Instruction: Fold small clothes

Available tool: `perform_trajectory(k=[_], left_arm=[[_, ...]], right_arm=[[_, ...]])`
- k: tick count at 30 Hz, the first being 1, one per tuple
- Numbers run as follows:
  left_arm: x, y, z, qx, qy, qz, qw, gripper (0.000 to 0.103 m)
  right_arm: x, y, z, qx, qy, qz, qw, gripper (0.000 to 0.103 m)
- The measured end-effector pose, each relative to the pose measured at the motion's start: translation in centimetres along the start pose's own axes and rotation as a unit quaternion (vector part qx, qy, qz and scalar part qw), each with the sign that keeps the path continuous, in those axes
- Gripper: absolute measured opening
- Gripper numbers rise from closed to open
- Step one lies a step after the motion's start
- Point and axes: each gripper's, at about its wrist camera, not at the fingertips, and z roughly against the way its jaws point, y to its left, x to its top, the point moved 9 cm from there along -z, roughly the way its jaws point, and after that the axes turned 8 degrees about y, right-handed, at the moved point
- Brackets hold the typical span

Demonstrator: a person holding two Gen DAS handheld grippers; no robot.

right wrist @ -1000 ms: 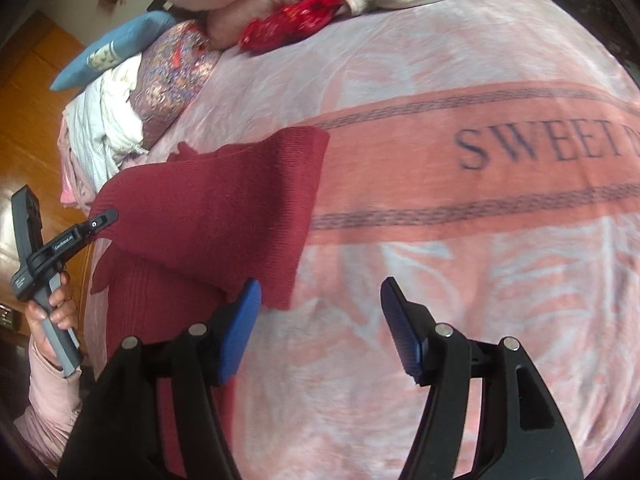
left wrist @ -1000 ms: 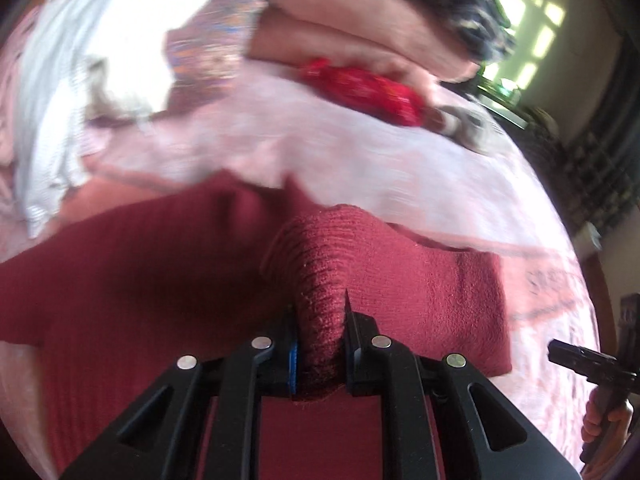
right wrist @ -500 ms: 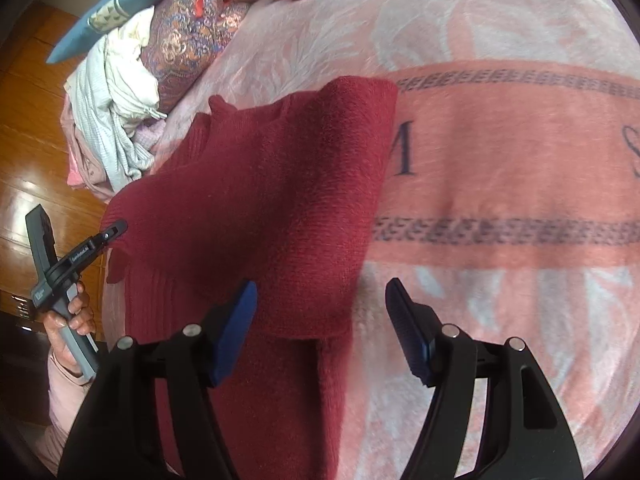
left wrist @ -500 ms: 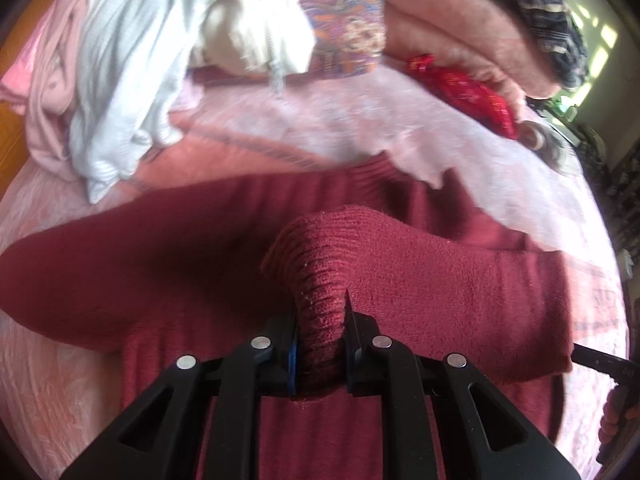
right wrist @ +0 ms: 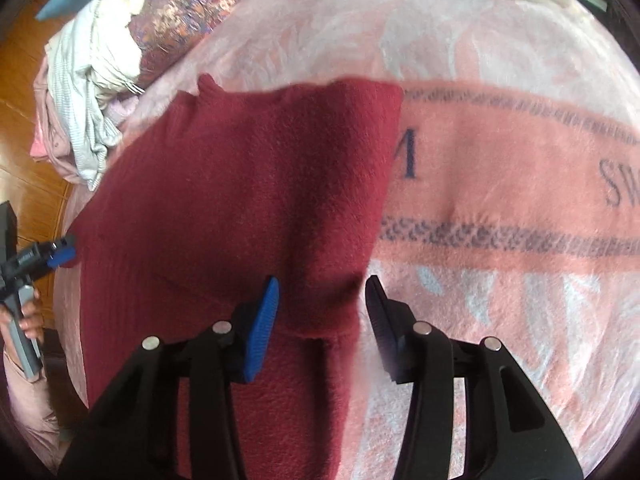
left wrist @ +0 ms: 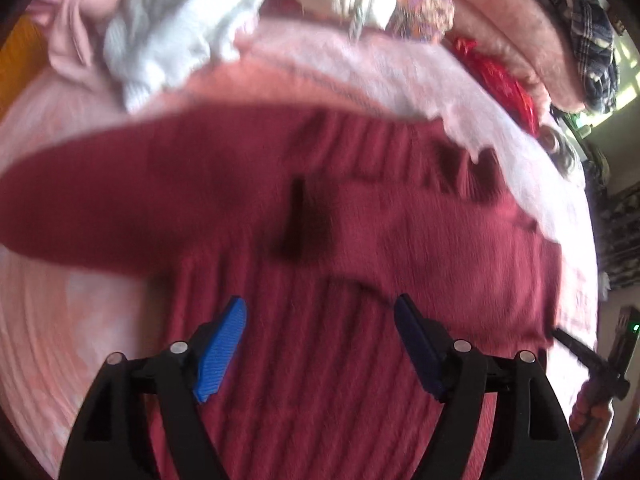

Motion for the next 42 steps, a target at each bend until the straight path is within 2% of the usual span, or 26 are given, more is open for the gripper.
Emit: perform_trajectory(k=[2,6,7,9,11,12,14,19,20,21,22,23,25,26,28,31,33,36,39,42], left_arm=[[-1.1,-0.7,-2.0,-0.029,0.032,0.011,0.9990,0.073],[-0.5,-1.6,-4.4,-0.055,0.046,0.029,0.9971,0.051],[-0.1,-1.6,-4.6,-0.054,0.041,0.030,0.9973,0.047],[1.2,-1.4,-5.0,-0.043,0.022,0.031,0.9983,0.030],[2.0,-1.3,-4.7,-0.048,0.013,0.033,0.9982,0.018],[2.1,-1.2,-4.5,-0.045,0.011,0.031,0.9985,0.016],[1.9,-0.8,-4.8,-0.014,0.014,0.010,0.9998,0.016],[1.8,-0.9,-4.9,-0.006,0.021,-0.014,0.9997,0.021],[1.7,-1.0,-4.6,0.000,0.019,-0.020,0.9996,0.030],[1.6,-1.0,-4.0,0.010,0.015,-0.027,0.9995,0.053],[1.6,-0.7,-3.1,0.020,0.005,-0.037,0.9991,0.064],[1.6,-0.4,-2.2,0.026,-0.006,-0.046,0.9986,0.081],[1.6,1.3,-0.3,0.032,-0.019,-0.053,0.9979,0.091],[1.7,2.5,0.2,0.032,-0.018,-0.044,0.9984,0.095],[2.0,6.2,1.3,0.032,-0.019,-0.011,0.9992,0.095],[2.6,13.2,2.6,0.078,-0.024,0.052,0.9952,0.096],[2.8,18.0,3.3,0.106,-0.027,0.094,0.9895,0.096],[2.8,23.5,3.4,0.103,-0.017,0.137,0.9851,0.096],[3.0,27.7,3.3,0.102,-0.023,0.177,0.9786,0.096],[3.4,29.7,2.8,0.089,-0.023,0.195,0.9766,0.096]], right_arm=[[0.3,1.0,0.3,0.003,-0.008,0.010,1.000,0.048],[0.7,3.2,-0.6,0.009,-0.011,0.041,0.999,0.049],[0.6,3.5,-1.4,0.010,-0.002,0.044,0.999,0.048],[0.9,3.7,-2.6,0.003,0.011,0.045,0.999,0.049],[0.6,3.4,-4.0,-0.008,0.029,0.040,0.999,0.047],[0.5,3.2,-4.5,-0.009,0.035,0.036,0.999,0.047],[0.5,3.0,-4.9,-0.009,0.038,0.031,0.999,0.047],[1.0,3.4,-5.3,-0.019,0.044,0.014,0.999,0.050],[1.1,3.5,-4.9,-0.022,0.042,0.009,0.999,0.050],[1.0,3.8,-4.4,-0.018,0.037,0.007,0.999,0.052],[1.1,4.6,-3.8,-0.007,0.031,0.010,0.999,0.052],[1.1,5.3,-3.4,-0.001,0.027,0.015,1.000,0.054],[1.4,6.9,-2.8,-0.002,0.016,0.028,0.999,0.063],[1.5,7.6,-2.8,-0.001,0.015,0.035,0.999,0.064],[1.5,9.0,-3.3,0.002,0.019,0.044,0.999,0.064],[1.7,10.3,-4.4,0.003,0.030,0.047,0.998,0.064],[1.8,11.2,-5.2,0.004,0.035,0.049,0.998,0.064],[2.1,12.5,-6.3,0.005,0.041,0.049,0.998,0.064],[2.4,13.5,-7.2,0.001,0.044,0.050,0.998,0.066],[2.6,14.3,-7.8,-0.010,0.041,0.053,0.998,0.070]])
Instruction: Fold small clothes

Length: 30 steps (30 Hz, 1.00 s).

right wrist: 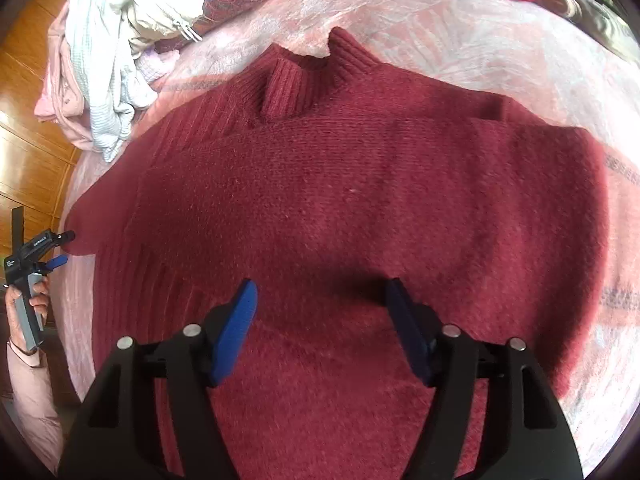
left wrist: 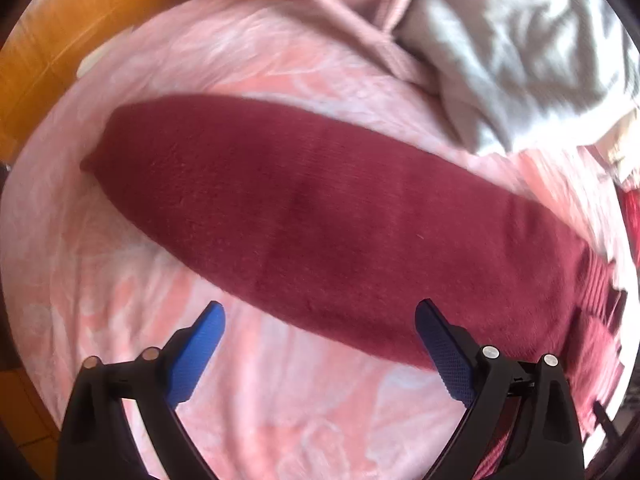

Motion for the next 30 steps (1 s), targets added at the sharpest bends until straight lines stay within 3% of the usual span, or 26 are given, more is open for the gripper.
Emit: perform_trajectory(k=[8,10,11,12,13,14,18,23,30], left_arm=[[2.3,1.8,-2.7,-0.025,0.007,0.031,0.9992,0.095],[2.6,1.9,-2.6,-0.002,-0.008,0.026,0.9996,0.078],[2.8,1.7,-2.5,0.007,-0.018,0.022,0.9996,0.059],[3.0,1.6,-2.2,0.006,-0.027,0.018,0.9995,0.031],[3.1,1.1,-1.9,-0.013,-0.030,0.011,0.9994,0.017],[3.0,0.6,-1.8,-0.031,-0.027,0.011,0.9991,0.011],[2.8,-1.2,0.5,-0.038,-0.081,-0.005,0.9960,0.011],[0.8,-6.9,5.2,-0.101,-0.139,-0.065,0.9830,0.010],[-5.1,-17.5,8.2,-0.147,-0.148,-0.178,0.9617,0.010]], right_arm=[[0.8,2.2,-1.0,-0.014,-0.007,0.029,0.999,0.071],[0.8,2.3,-1.1,-0.018,-0.008,0.031,0.999,0.072],[0.7,2.3,-1.1,-0.019,-0.009,0.032,0.999,0.072],[0.7,2.3,-1.1,-0.017,-0.009,0.033,0.999,0.072],[0.6,2.3,-1.0,-0.014,-0.010,0.033,0.999,0.072],[0.5,2.2,-1.0,-0.009,-0.010,0.031,0.999,0.072],[0.1,2.1,-0.6,0.012,-0.009,0.022,1.000,0.072],[-0.7,1.9,0.3,0.025,-0.011,0.023,0.999,0.071],[-1.5,0.6,2.3,0.011,-0.026,0.032,0.999,0.071]])
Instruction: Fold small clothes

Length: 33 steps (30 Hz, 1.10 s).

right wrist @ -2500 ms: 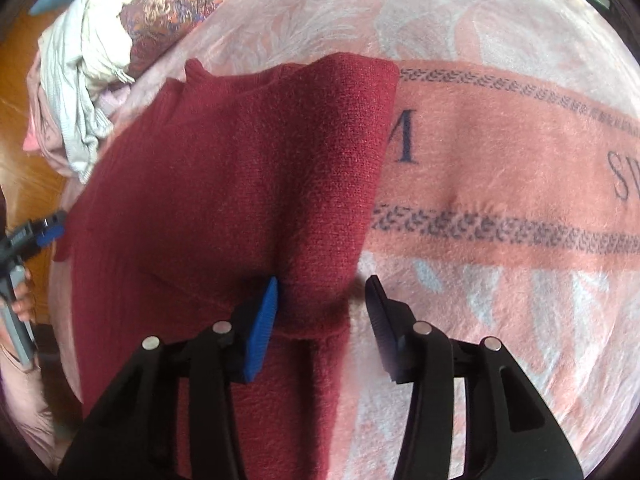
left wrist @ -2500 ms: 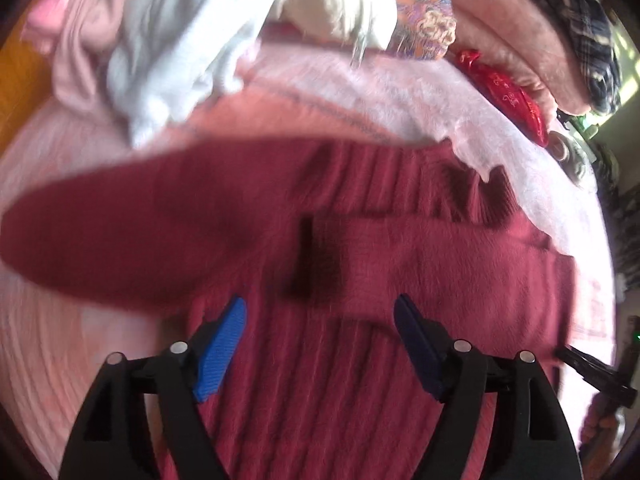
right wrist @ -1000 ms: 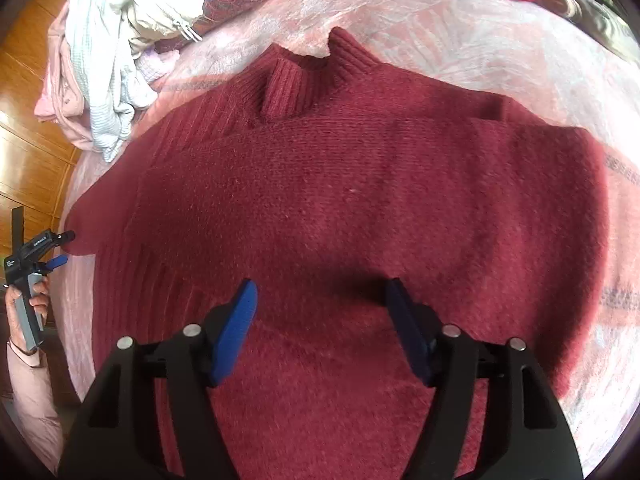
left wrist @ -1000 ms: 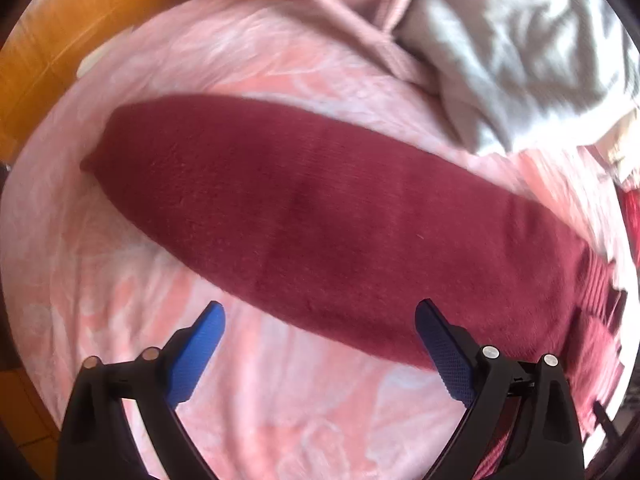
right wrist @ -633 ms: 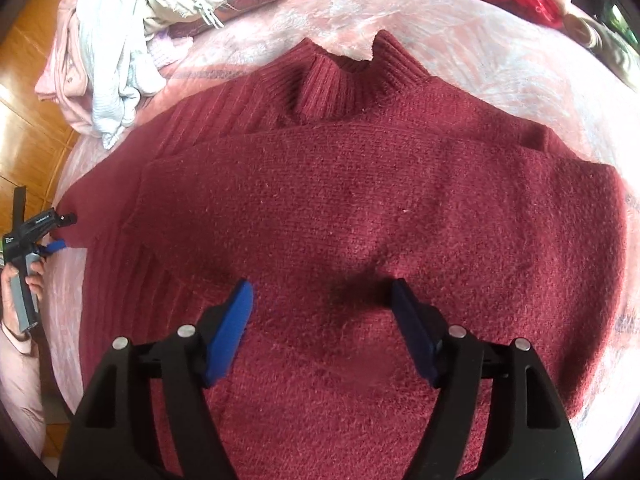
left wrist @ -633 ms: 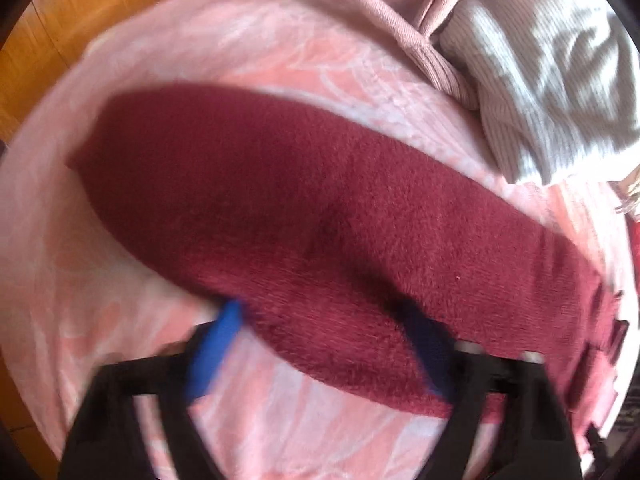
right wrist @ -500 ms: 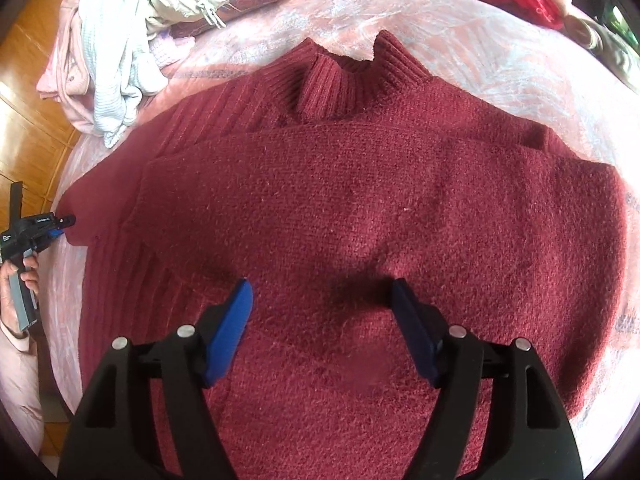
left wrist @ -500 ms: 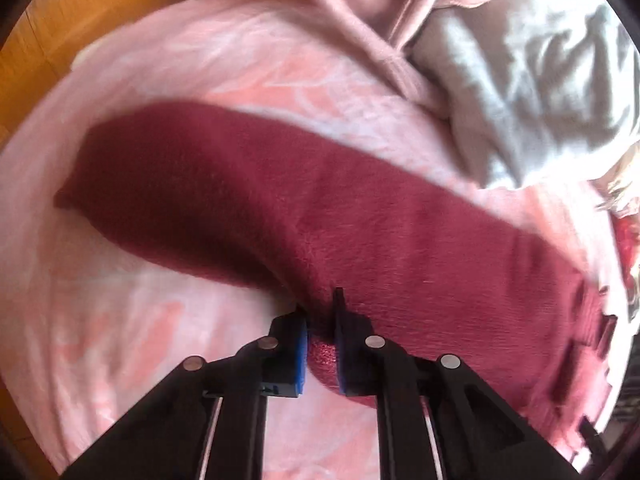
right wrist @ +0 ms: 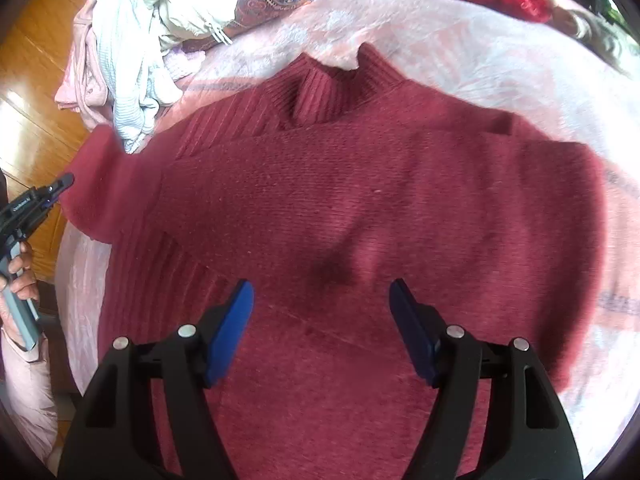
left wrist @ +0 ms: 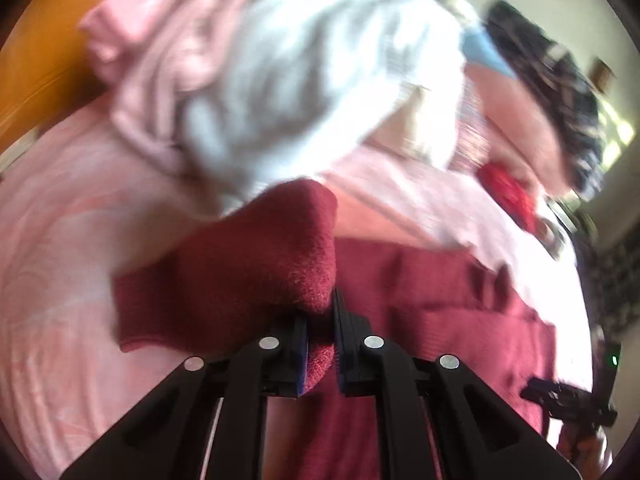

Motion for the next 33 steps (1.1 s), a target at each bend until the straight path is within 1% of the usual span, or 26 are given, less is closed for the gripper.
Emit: perform_trajectory(k=[3,5,9,13,15,16,18,19,20,21,22,23,24,25,27,28,29,30,31,32,33], left_arm=[[-1.3,-4.5,-1.4,-0.016,0.014,-0.035,0.9992,0.010],[-2.2,-6.7,-2.3,-0.026,0.023,-0.055,0.9979,0.010],[-4.3,-12.1,-3.7,-0.050,0.038,-0.099,0.9931,0.010],[-6.3,-16.0,-5.1,-0.069,0.049,-0.129,0.9880,0.010],[-7.3,-17.2,-6.7,-0.070,0.067,-0.138,0.9857,0.012],[-8.2,-17.7,-8.0,-0.068,0.086,-0.146,0.9833,0.013],[-9.8,-17.7,-10.4,-0.060,0.130,-0.151,0.9781,0.020],[-10.2,-17.5,-10.8,-0.060,0.143,-0.147,0.9769,0.021],[-10.5,-17.3,-10.7,-0.067,0.153,-0.144,0.9754,0.027],[-10.6,-17.1,-10.4,-0.075,0.160,-0.142,0.9739,0.041],[-10.5,-16.9,-9.3,-0.084,0.166,-0.143,0.9720,0.049],[-10.2,-16.5,-8.2,-0.086,0.162,-0.145,0.9722,0.068],[-9.6,-16.0,-6.6,-0.081,0.148,-0.153,0.9737,0.073],[-9.2,-15.5,-5.6,-0.076,0.138,-0.161,0.9743,0.073],[-7.9,-13.8,-3.8,-0.050,0.114,-0.162,0.9788,0.075],[-7.1,-12.4,-3.2,-0.022,0.101,-0.154,0.9826,0.075],[-6.3,-11.2,-3.0,-0.006,0.091,-0.145,0.9852,0.075],[-5.9,-10.4,-3.0,0.004,0.086,-0.138,0.9868,0.075],[-5.4,-9.3,-3.2,0.026,0.082,-0.126,0.9883,0.075],[-5.2,-8.4,-3.5,0.038,0.083,-0.121,0.9885,0.075],[-5.1,-7.9,-3.9,0.043,0.085,-0.119,0.9883,0.075]], right_arm=[[-0.4,-1.2,0.7,-0.002,-0.003,-0.003,1.000,0.071],[-0.5,-1.9,0.9,-0.002,-0.005,-0.007,1.000,0.071],[-0.5,-3.0,1.3,0.005,-0.010,-0.016,1.000,0.071],[-0.3,-3.0,1.1,0.008,-0.010,-0.018,1.000,0.071],[-0.3,-2.9,0.8,0.007,-0.007,-0.018,1.000,0.071],[-0.3,-2.7,0.4,0.008,-0.003,-0.018,1.000,0.071],[-0.2,-2.5,0.1,0.008,0.001,-0.017,1.000,0.071],[-0.1,-2.3,-0.2,0.008,0.004,-0.017,1.000,0.071],[-0.1,-2.1,-0.3,0.009,0.005,-0.017,1.000,0.071],[0.0,-2.0,-0.4,0.012,0.006,-0.017,1.000,0.071],[0.2,-1.6,-0.4,0.018,0.006,-0.017,1.000,0.071],[0.5,-1.0,-0.4,0.025,0.005,-0.016,1.000,0.071],[0.9,-0.3,-0.3,0.032,0.004,-0.015,0.999,0.071],[1.3,0.3,-0.3,0.038,0.004,-0.015,0.999,0.071],[2.1,1.8,-0.5,0.053,0.004,-0.014,0.999,0.071],[2.7,3.0,-0.8,0.062,0.007,-0.009,0.998,0.071],[3.1,3.9,-1.1,0.068,0.009,-0.007,0.998,0.071],[3.7,5.1,-1.6,0.078,0.012,-0.009,0.997,0.070],[4.0,5.8,-1.9,0.086,0.014,-0.011,0.996,0.071],[4.3,6.6,-2.4,0.094,0.018,-0.012,0.995,0.071],[4.7,7.3,-3.2,0.096,0.023,-0.014,0.995,0.070]])
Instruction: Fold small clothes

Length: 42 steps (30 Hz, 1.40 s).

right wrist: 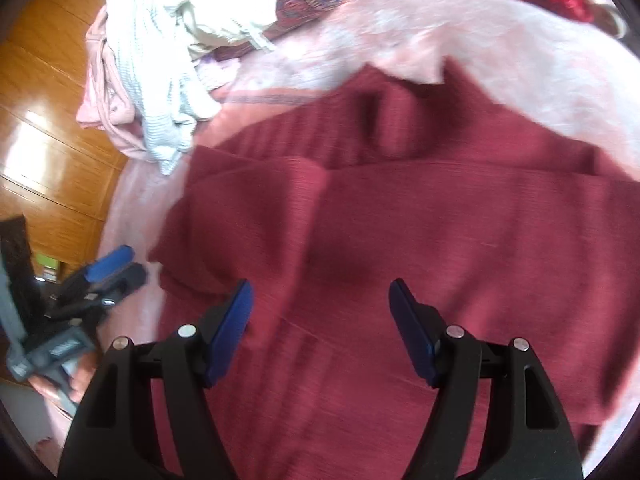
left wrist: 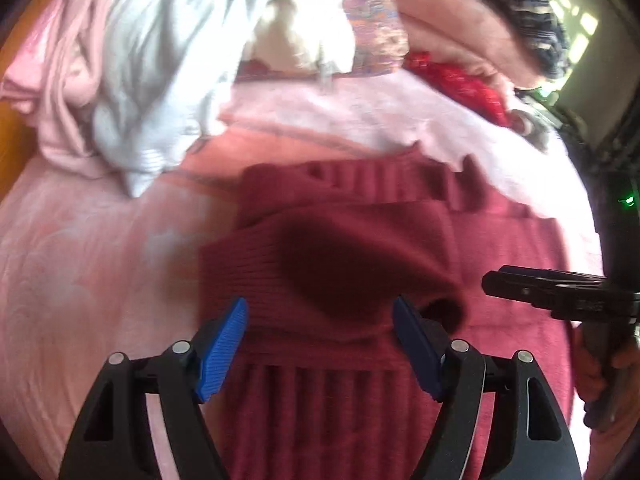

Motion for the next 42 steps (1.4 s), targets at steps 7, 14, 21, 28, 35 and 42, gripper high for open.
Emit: perform_trajectory(k=[7,14,21,28,35,42], left_arm=[[-0.2,2.6,-2.3,0.036,0.015,0.013,0.9991,0.075],[0.1,5.4,-2.6,0.046,0.012,0.057,0.9973,0.075],[-0.2,6.8,-3.3,0.061,0.021,0.084,0.9944,0.075],[0.0,8.8,-2.1,0.081,0.007,0.100,0.9916,0.075],[-0.9,11.1,-1.4,0.136,0.004,0.084,0.9872,0.075],[-1.7,11.8,-1.7,0.124,0.015,0.096,0.9876,0.075]], right_arm=[[0.7,1.2,-3.3,0.047,0.025,-0.019,0.998,0.022],[-0.1,-0.6,1.2,-0.015,-0.009,0.004,1.000,0.008],[0.0,-1.5,2.2,-0.124,-0.039,0.033,0.991,0.045],[0.4,10.3,-1.4,-0.032,-0.013,0.120,0.992,0.047],[1.3,14.3,-7.8,-0.051,0.026,0.130,0.990,0.071],[1.9,12.1,-7.7,-0.078,0.011,0.115,0.990,0.018]])
